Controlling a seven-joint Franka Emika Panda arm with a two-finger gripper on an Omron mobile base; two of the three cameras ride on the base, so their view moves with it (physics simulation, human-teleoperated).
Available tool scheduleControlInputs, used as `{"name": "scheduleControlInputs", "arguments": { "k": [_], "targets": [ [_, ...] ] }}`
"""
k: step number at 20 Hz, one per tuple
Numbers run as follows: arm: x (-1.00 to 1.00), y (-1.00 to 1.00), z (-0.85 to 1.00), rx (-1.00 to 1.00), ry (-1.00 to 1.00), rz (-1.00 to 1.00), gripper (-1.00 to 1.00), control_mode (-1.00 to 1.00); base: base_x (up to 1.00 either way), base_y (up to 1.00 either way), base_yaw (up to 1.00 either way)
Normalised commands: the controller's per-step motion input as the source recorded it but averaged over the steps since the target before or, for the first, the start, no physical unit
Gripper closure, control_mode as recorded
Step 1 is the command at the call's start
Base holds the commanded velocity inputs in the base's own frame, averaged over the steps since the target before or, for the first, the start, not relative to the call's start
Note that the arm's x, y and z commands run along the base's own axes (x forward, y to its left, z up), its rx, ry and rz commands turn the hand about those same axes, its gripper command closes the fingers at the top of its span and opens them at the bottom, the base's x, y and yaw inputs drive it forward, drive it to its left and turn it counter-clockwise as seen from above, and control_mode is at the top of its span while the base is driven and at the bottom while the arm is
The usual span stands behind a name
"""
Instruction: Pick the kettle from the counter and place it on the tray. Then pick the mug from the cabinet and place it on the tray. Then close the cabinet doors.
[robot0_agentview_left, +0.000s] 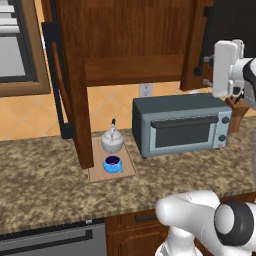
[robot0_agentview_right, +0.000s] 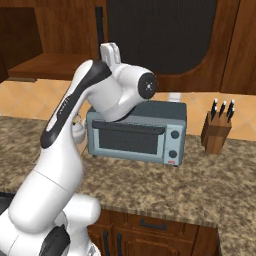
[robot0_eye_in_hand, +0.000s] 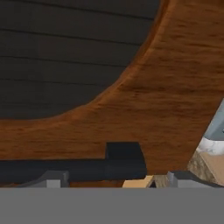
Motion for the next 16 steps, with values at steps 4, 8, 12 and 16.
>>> {"name": "scheduleControlInputs", "arguments": {
  "k": [4, 8, 12, 16],
  "targets": [
    [0.80, 0.22, -0.02, 0.00, 0.00, 0.00, -1.00, -1.00, 0.00, 0.00, 0.00],
    [0.64, 0.10, -0.04, 0.00, 0.00, -0.01, -1.00, -1.00, 0.00, 0.00, 0.00],
    [0.42, 0.03, 0.00, 0.00, 0.00, -0.05, -1.00, -1.00, 0.00, 0.00, 0.00],
    [0.36, 0.00, -0.03, 0.00, 0.00, -0.09, -1.00, -1.00, 0.00, 0.00, 0.00]
  ]
}}
